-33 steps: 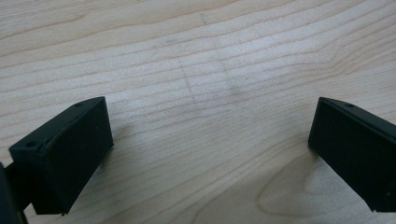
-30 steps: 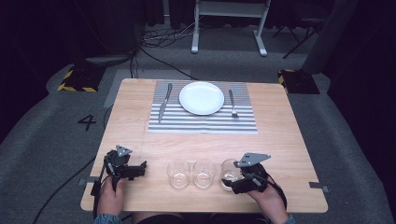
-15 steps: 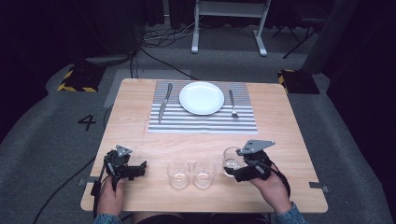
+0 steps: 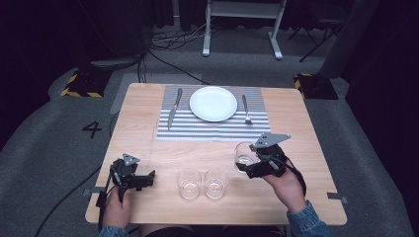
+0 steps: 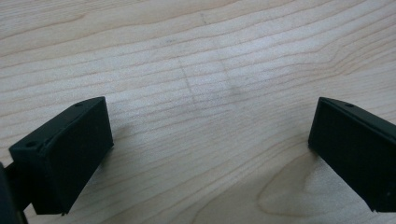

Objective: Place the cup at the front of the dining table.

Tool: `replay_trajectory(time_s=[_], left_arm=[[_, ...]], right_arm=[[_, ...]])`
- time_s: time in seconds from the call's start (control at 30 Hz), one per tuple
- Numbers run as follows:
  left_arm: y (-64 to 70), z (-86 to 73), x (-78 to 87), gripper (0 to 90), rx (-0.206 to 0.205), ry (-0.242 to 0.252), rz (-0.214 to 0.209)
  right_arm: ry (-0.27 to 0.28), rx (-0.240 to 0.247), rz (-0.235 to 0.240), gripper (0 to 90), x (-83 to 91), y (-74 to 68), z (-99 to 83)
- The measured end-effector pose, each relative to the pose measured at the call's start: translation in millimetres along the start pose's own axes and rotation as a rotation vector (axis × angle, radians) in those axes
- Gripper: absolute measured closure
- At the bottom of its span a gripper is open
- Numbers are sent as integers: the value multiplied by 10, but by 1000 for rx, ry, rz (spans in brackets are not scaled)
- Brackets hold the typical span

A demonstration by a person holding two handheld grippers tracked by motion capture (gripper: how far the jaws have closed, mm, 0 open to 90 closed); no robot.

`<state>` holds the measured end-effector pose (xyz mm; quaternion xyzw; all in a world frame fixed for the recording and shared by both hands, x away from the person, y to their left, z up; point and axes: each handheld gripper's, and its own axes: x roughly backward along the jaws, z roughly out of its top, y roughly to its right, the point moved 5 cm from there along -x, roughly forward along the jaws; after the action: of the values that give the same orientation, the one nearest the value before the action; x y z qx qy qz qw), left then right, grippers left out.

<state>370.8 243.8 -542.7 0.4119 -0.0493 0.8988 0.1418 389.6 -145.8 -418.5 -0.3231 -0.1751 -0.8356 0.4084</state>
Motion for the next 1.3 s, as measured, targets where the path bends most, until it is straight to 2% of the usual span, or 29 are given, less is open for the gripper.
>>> replay_trajectory(time_s=[0.23, 0.33, 0.5, 0.63, 0.67, 0.8, 0.87, 1.0, 1.3], left_arm=[[0, 0, 0, 0, 0, 0, -1], [0, 0, 0, 0, 0, 0, 0], [0, 0, 0, 0, 0, 0, -1], [1, 0, -1, 0, 0, 0, -2], [3, -1, -1, 0, 2, 1, -3], [3, -1, -1, 0, 2, 1, -3], [2, -1, -1, 0, 1, 1, -3], [4, -2, -2, 0, 5, 1, -4], [5, -2, -2, 0, 5, 1, -4]], right_arm=[[1, -15, -8, 193, -40, 78, 138], [-1, -1, -14, 193, -50, 112, 175], [5, -14, -17, 193, -77, 179, 299], [-5, -2, -25, 193, -105, 249, 366], [2, -15, -18, 193, -120, 254, 394], [-4, -3, -23, 193, -150, 315, 453], [0, -23, -18, 193, -175, 337, 502], [0, -5, -22, 193, -233, 427, 616], [-10, 0, -18, 193, -396, 498, 789]])
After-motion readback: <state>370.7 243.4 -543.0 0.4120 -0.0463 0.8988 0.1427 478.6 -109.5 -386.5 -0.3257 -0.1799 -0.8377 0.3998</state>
